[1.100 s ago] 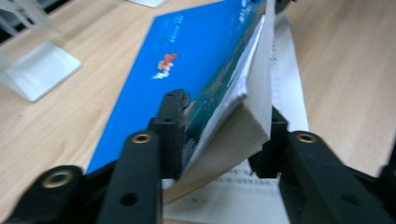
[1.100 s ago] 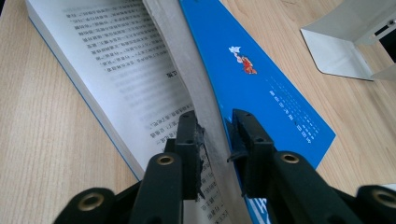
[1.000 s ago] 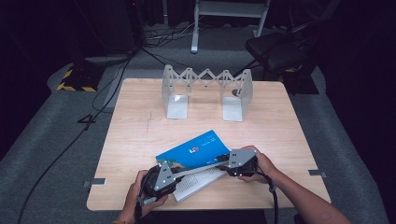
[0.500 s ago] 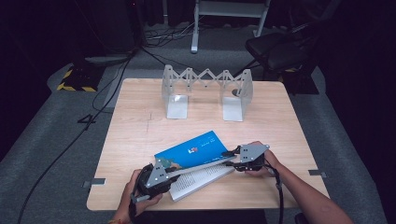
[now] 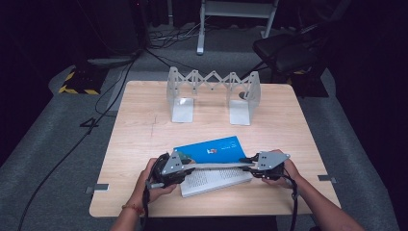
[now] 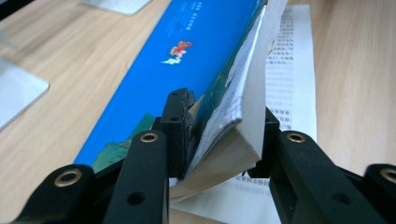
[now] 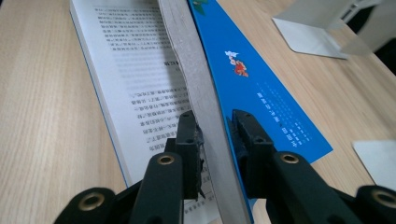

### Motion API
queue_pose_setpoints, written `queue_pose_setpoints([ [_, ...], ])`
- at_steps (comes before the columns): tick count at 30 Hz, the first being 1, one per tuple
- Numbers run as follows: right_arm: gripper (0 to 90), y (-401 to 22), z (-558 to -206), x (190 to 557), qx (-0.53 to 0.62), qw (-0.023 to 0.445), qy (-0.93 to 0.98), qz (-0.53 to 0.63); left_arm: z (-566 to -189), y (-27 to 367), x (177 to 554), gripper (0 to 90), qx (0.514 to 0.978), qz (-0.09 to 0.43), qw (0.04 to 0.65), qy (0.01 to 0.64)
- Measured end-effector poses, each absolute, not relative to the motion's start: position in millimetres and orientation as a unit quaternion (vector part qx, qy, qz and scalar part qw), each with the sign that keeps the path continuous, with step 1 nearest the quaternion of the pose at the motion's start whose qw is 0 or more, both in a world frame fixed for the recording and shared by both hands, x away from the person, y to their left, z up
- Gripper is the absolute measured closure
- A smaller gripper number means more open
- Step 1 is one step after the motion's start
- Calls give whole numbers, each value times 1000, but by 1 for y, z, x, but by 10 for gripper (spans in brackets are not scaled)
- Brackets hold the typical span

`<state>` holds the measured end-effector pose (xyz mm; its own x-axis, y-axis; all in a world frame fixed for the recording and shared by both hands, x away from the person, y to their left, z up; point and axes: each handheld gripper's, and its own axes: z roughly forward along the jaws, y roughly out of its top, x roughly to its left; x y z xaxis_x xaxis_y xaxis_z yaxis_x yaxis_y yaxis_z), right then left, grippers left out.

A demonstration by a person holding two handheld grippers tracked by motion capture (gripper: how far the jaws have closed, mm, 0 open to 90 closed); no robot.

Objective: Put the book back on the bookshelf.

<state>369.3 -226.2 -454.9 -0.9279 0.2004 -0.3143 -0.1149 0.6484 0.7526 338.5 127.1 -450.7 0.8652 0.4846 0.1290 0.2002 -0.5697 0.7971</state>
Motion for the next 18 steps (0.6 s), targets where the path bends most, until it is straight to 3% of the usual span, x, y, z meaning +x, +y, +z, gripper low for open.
queue_pose_setpoints([
  [6,745,-244,-455,365,53,204,889,408,-452,110,355,628,875,148,420,189],
  [13,741,-240,-455,356,61,219,895,383,-441,100,335,402,876,149,416,196],
  [18,743,-236,-452,352,58,227,899,371,-439,68,321,336,893,185,363,193],
])
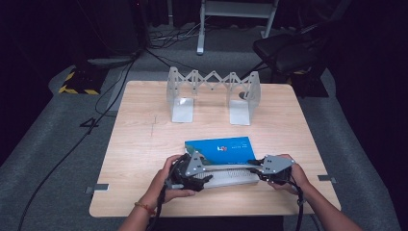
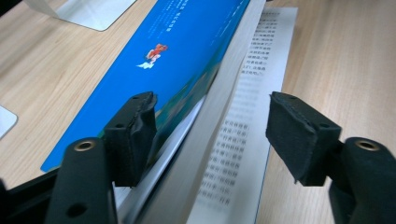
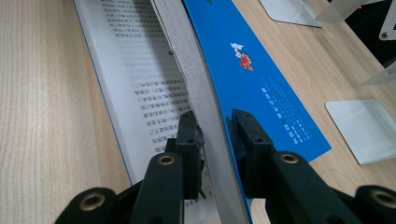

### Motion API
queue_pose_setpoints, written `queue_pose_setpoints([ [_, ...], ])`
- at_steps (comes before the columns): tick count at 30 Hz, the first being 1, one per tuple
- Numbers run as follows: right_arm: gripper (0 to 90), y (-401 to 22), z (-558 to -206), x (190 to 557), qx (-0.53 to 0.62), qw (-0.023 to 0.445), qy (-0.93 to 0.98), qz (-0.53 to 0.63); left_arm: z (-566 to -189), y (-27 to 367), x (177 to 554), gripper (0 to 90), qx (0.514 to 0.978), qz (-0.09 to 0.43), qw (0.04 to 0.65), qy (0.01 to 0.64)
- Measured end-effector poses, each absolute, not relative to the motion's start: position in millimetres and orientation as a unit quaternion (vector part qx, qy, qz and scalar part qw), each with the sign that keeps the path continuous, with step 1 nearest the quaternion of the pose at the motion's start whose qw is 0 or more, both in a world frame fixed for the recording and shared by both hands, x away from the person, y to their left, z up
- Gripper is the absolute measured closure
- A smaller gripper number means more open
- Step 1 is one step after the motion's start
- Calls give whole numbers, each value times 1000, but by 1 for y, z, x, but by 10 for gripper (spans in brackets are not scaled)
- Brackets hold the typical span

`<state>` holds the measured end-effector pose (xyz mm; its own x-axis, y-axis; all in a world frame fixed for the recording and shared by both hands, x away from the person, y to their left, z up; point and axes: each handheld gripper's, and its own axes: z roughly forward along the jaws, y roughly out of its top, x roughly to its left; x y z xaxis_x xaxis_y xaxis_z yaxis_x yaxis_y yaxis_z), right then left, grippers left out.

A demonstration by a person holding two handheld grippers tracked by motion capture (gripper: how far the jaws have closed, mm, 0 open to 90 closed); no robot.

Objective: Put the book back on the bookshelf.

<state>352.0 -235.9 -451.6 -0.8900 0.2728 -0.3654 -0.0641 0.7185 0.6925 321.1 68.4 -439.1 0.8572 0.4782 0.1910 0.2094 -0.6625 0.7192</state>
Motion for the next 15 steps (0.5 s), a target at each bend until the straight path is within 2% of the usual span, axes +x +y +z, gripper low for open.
queue_pose_setpoints([
  [8,746,-228,-448,346,48,241,904,350,-442,61,323,335,885,246,331,216],
  [10,746,-227,-447,346,46,243,904,349,-445,61,322,416,892,253,312,208],
  [13,738,-226,-448,346,46,241,905,348,-449,67,321,639,907,238,296,185],
  [15,724,-226,-448,347,50,240,902,356,-452,68,321,680,909,239,293,177],
])
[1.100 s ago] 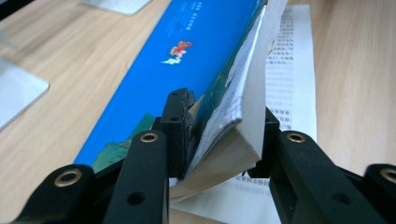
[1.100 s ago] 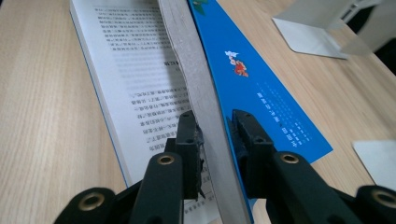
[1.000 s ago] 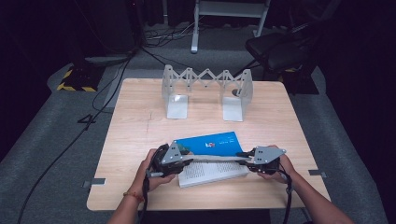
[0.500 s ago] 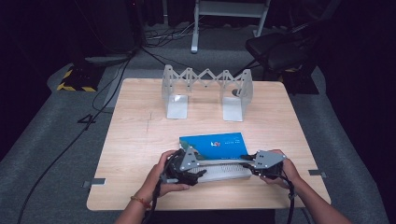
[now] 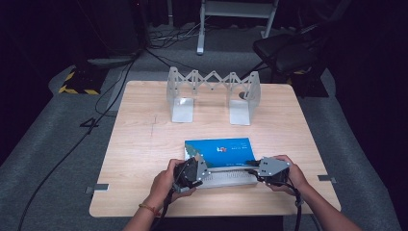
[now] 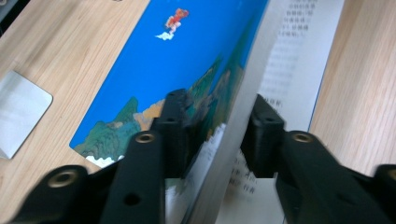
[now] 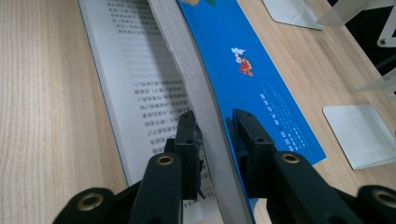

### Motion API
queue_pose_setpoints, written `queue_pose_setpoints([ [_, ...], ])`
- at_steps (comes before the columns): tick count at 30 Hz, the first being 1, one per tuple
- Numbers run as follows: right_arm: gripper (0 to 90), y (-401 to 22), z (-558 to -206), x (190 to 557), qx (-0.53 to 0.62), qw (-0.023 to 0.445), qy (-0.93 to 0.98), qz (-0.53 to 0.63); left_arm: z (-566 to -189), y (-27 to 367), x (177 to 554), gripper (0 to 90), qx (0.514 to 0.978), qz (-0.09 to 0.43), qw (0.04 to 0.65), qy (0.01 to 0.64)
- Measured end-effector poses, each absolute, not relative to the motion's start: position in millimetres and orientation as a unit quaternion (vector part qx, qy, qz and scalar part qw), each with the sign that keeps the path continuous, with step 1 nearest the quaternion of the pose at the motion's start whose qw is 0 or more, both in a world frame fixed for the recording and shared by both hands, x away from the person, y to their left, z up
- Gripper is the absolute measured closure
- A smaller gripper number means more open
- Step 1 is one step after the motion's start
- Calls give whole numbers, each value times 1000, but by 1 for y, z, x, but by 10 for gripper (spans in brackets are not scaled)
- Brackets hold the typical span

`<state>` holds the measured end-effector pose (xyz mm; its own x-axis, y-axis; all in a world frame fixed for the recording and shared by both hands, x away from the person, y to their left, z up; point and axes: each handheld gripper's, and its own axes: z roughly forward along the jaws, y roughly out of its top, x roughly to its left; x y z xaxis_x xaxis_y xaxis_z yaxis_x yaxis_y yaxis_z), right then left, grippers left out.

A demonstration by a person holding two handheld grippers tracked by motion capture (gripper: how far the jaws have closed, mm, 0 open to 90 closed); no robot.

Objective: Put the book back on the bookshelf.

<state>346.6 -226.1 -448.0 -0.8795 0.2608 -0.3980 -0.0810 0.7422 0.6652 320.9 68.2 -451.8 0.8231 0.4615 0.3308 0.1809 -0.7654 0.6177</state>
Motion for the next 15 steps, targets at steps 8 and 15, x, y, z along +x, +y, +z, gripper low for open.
queue_pose_setpoints([
  [8,599,-240,-455,362,63,189,881,428,-454,80,328,708,909,213,318,163],
  [15,706,-244,-459,368,38,181,881,435,-453,93,335,663,904,177,344,184],
])
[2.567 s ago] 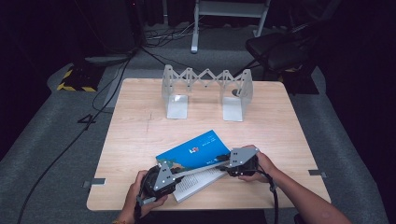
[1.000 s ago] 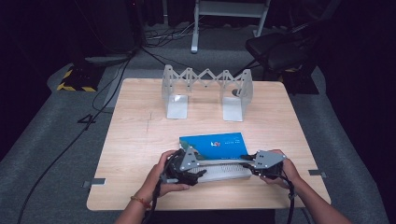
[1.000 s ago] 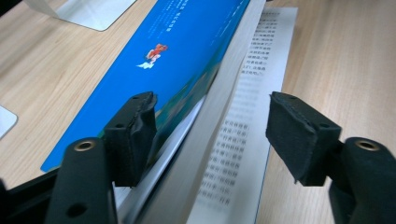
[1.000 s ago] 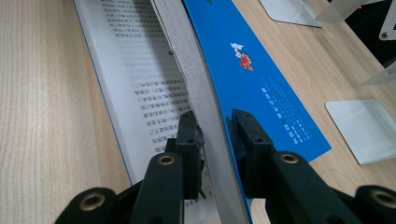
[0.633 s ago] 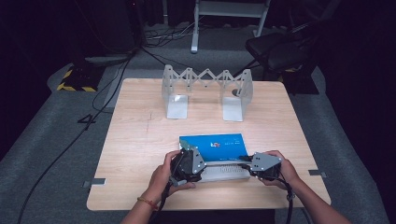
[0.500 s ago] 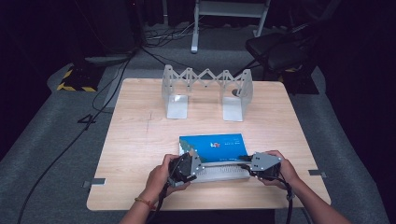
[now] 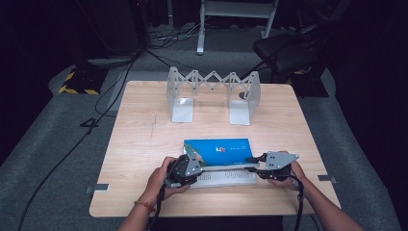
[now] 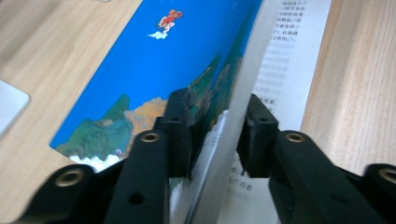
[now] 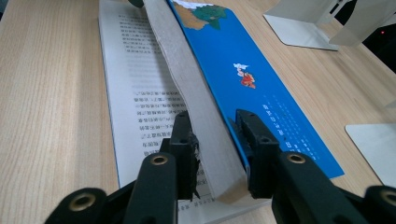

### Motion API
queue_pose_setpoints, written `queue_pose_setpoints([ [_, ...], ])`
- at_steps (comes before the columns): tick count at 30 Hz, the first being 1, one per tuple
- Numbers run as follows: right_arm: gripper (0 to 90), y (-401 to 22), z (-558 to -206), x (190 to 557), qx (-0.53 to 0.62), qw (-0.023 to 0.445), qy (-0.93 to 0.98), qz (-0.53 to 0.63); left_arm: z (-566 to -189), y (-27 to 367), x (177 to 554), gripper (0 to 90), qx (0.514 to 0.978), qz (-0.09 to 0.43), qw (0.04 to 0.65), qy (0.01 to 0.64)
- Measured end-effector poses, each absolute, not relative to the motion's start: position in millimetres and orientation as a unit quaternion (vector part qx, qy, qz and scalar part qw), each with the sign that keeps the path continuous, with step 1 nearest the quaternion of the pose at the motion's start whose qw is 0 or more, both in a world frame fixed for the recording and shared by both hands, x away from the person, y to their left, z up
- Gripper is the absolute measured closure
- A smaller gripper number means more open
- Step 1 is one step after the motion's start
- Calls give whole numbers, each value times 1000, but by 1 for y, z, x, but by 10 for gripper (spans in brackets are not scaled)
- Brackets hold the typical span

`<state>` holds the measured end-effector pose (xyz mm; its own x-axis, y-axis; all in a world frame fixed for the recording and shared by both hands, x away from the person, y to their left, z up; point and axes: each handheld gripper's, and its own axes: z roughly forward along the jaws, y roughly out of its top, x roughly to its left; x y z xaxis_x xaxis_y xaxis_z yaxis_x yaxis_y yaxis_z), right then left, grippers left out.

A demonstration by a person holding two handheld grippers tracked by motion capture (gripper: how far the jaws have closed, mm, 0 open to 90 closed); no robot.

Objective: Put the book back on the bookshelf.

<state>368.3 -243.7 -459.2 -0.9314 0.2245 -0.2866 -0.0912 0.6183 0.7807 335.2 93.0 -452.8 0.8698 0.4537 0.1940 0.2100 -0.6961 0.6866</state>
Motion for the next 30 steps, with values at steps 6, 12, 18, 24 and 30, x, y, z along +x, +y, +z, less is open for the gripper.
queue_pose_setpoints([
  [6,740,-232,-454,359,24,190,885,424,-439,91,327,416,890,168,371,205],
  [12,761,-220,-451,352,11,197,890,411,-435,60,314,301,896,185,353,194],
  [18,771,-211,-447,347,9,195,893,406,-452,43,321,305,902,199,311,223],
  [24,766,-207,-446,345,12,200,895,400,-453,47,323,539,901,241,279,227],
  [30,574,-212,-446,352,28,178,880,439,-455,58,327,675,908,219,297,200],
])
